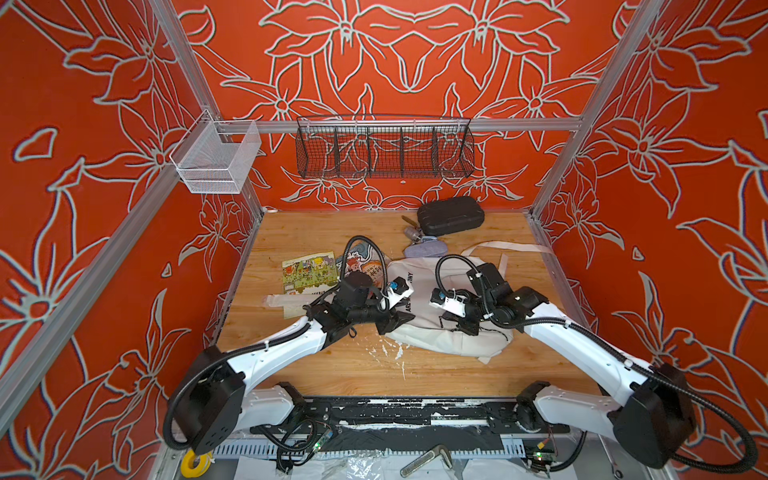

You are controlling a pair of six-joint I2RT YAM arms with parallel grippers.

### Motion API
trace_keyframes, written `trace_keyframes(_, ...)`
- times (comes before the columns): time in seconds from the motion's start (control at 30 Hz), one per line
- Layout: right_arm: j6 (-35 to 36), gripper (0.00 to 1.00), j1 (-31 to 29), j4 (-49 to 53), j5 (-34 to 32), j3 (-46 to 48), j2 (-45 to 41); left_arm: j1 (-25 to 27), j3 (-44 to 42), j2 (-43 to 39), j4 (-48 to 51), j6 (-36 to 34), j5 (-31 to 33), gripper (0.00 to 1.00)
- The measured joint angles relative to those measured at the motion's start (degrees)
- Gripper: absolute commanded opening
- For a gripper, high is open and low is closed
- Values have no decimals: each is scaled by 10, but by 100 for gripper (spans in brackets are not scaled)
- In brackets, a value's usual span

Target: Pack the student bag

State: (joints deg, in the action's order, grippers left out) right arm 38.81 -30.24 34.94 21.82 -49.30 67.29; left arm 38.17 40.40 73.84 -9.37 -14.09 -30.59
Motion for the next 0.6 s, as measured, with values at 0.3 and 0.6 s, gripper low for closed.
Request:
trace_keyframes(0.3,-7,0,0,9,26,-18,0,32,-1,87,-107,31,-39,45)
trace_keyframes(0.6,-12,0,4,45,41,-39,6,31,9,144,-185,73,-31,44)
